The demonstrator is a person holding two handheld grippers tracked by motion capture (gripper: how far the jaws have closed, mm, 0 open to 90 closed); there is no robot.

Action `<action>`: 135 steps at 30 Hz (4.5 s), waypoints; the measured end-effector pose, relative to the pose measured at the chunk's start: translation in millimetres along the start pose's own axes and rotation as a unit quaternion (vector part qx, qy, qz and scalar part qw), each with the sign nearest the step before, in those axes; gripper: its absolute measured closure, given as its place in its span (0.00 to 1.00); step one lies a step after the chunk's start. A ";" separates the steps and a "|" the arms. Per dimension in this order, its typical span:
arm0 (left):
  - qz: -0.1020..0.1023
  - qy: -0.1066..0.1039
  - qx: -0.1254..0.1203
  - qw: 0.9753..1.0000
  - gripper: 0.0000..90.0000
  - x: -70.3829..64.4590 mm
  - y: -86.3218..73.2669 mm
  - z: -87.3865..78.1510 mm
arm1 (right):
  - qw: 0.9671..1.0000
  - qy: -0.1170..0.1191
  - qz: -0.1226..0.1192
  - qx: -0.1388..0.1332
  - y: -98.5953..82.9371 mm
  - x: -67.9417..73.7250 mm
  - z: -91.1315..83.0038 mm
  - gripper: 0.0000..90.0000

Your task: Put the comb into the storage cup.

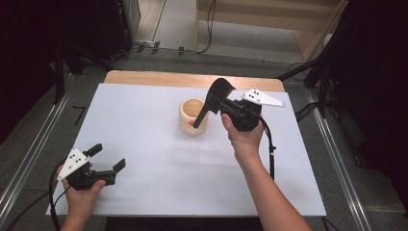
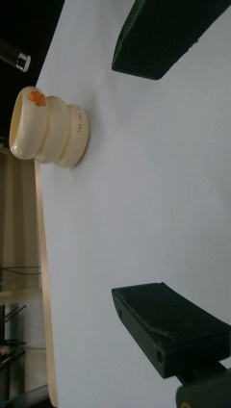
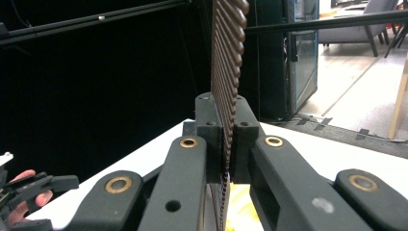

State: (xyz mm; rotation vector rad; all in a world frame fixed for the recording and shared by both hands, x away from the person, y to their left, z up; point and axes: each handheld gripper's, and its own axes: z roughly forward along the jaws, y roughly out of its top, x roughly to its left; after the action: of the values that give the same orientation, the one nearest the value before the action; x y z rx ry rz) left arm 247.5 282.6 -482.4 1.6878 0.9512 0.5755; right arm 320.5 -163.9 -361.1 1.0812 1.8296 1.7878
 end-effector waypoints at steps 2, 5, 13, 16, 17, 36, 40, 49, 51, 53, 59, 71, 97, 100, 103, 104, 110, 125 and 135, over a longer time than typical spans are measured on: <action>-0.001 0.000 -0.002 1.000 0.00 1.2 -1.1 -2.1 | 1.000 -0.002 -0.001 -0.001 1.8 -1.2 1.0 0.94; -0.002 0.002 0.001 1.000 0.00 2.9 -2.2 -5.2 | 1.000 -0.004 -0.003 -0.002 4.7 -2.3 1.4 0.94; -0.001 0.003 0.001 1.000 0.00 4.9 -3.9 -9.7 | 1.000 -0.012 -0.008 -0.007 11.5 -6.0 2.5 0.94; -0.002 0.001 0.004 1.000 0.00 4.4 -5.5 -10.7 | 1.000 -0.015 -0.012 -0.010 13.6 -7.6 2.7 0.94; -0.001 0.000 0.004 1.000 0.00 4.3 -6.0 -10.8 | 1.000 -0.015 -0.012 -0.011 14.2 -8.0 2.9 0.94; 0.000 -0.001 -0.001 1.000 0.00 4.1 -8.6 -11.1 | 0.999 -0.031 -0.021 -0.013 18.1 -17.6 19.9 0.94; -0.007 0.003 -0.006 1.000 0.00 4.9 -8.8 -12.2 | 0.999 -0.035 -0.021 -0.011 16.9 -19.3 24.7 0.94; -0.008 0.002 -0.006 1.000 0.00 5.3 -8.8 -12.2 | 0.999 -0.044 -0.020 -0.006 13.7 -26.2 35.6 0.94; -0.009 0.002 -0.007 1.000 0.00 5.4 -8.9 -12.1 | 0.999 -0.046 -0.023 -0.005 14.0 -26.3 38.8 0.94; -0.009 0.002 -0.006 1.000 0.00 5.2 -8.9 -12.0 | 0.999 -0.045 -0.024 -0.006 14.7 -26.0 41.6 0.94; -0.006 0.002 -0.006 1.000 0.00 4.9 -8.8 -11.9 | 0.999 -0.045 -0.030 -0.002 14.9 -24.4 48.7 0.94; -0.006 0.001 -0.007 1.000 0.00 4.9 -8.8 -12.4 | 0.998 -0.045 -0.040 0.016 4.8 -24.4 59.6 0.94; -0.005 -0.002 -0.007 1.000 0.00 5.2 -8.8 -12.8 | 0.997 -0.046 -0.029 0.054 -23.7 -27.1 83.7 0.94; -0.004 -0.002 -0.007 1.000 0.00 5.2 -8.8 -12.7 | 0.997 -0.047 -0.025 0.059 -27.7 -27.6 86.1 0.94; -0.005 -0.003 -0.007 1.000 0.00 5.3 -8.9 -12.7 | 0.997 -0.047 -0.021 0.063 -31.1 -27.8 88.5 0.94; -0.006 -0.003 -0.008 1.000 0.00 5.3 -8.9 -12.7 | 0.997 -0.047 -0.021 0.064 -32.0 -28.0 89.3 0.94; -0.005 -0.002 -0.006 1.000 0.00 5.0 -8.8 -12.6 | 0.996 -0.053 -0.009 0.066 -39.8 -27.8 92.3 0.94; -0.007 -0.003 -0.008 1.000 0.00 5.5 -8.7 -12.7 | 0.996 -0.050 0.029 0.070 -56.0 -34.8 96.6 0.94; -0.006 -0.002 -0.008 1.000 0.00 5.4 -8.8 -12.7 | 0.994 -0.053 0.069 0.064 -59.8 -44.9 95.4 0.93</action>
State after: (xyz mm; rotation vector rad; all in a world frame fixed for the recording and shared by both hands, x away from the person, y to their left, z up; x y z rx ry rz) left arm 238.2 295.2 -487.1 1.6675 0.9521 0.5704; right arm 402.0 -125.8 -442.3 1.3548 1.8657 1.6702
